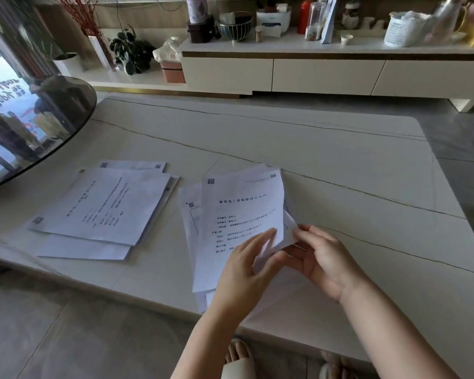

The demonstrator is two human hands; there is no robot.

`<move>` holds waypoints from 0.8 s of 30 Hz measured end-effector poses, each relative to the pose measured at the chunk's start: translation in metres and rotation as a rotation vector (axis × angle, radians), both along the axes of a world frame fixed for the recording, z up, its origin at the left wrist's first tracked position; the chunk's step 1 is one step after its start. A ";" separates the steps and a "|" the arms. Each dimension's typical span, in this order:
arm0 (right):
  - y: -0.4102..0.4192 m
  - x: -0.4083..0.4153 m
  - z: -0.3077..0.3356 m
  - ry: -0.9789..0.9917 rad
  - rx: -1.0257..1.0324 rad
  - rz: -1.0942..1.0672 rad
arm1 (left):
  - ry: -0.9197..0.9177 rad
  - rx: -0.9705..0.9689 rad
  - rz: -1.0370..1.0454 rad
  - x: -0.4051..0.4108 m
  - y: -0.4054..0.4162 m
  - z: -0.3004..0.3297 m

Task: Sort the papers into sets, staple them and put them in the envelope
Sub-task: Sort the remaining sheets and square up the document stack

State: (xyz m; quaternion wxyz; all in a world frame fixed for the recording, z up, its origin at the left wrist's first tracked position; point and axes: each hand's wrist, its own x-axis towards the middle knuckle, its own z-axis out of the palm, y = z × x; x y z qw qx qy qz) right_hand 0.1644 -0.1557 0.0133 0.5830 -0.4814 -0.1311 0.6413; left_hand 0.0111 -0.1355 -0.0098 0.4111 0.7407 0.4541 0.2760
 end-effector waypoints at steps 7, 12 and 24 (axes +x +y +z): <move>0.001 0.015 -0.015 -0.559 -0.117 0.022 | 0.007 -0.001 0.330 -0.011 0.008 0.000; -0.007 0.017 -0.041 -1.158 -0.352 0.248 | -0.015 -0.059 0.471 -0.016 0.008 0.004; -0.005 0.001 -0.041 -1.194 -0.270 0.321 | -0.080 -0.110 0.502 -0.015 0.009 -0.004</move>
